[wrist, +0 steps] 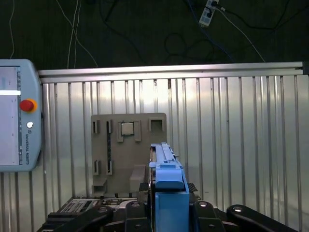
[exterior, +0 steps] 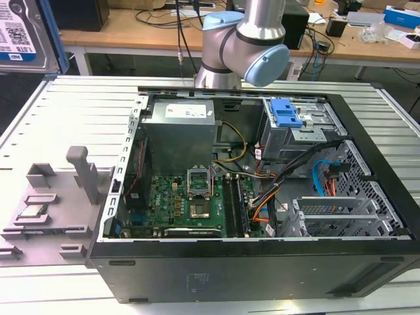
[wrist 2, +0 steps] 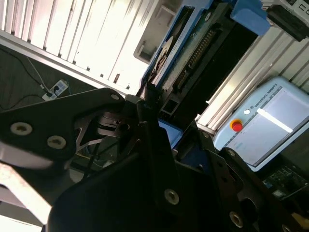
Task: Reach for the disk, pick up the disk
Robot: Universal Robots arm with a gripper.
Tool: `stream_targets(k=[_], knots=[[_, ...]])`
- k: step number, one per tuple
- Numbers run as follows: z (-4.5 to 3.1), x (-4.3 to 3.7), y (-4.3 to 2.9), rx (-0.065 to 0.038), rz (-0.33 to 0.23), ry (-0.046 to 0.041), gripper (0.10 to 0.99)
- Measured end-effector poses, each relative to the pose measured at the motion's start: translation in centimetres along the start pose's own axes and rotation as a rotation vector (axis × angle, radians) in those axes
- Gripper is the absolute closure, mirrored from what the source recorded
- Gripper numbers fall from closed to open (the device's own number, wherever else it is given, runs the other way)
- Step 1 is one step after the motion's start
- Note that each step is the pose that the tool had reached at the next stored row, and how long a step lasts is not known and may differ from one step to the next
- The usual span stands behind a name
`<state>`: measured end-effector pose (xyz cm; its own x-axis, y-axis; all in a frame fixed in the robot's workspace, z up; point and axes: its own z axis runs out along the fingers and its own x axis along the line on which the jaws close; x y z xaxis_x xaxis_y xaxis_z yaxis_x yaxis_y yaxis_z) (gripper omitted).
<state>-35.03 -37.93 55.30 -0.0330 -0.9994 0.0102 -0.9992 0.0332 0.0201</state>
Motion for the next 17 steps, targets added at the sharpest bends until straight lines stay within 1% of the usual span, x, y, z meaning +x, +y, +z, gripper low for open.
stream_targets(k=[4,5,8,11,13,17], knots=[[-0.02,-0.04,-1.22,0.0,0.0,-0.0001,0.718],[-0.04,-0.06,-1.87,0.0,0.0,0.0,0.718],[0.03,-0.09,-2.58,-0.001,0.0,0.0001,0.718],[0.18,-0.1,-3.06,-0.001,0.0,0.0006,0.718],[0.3,-0.12,-3.58,-0.001,0.0,0.0009,0.718],[0.44,-0.14,-4.2,-0.001,0.0,0.001,0.718]])
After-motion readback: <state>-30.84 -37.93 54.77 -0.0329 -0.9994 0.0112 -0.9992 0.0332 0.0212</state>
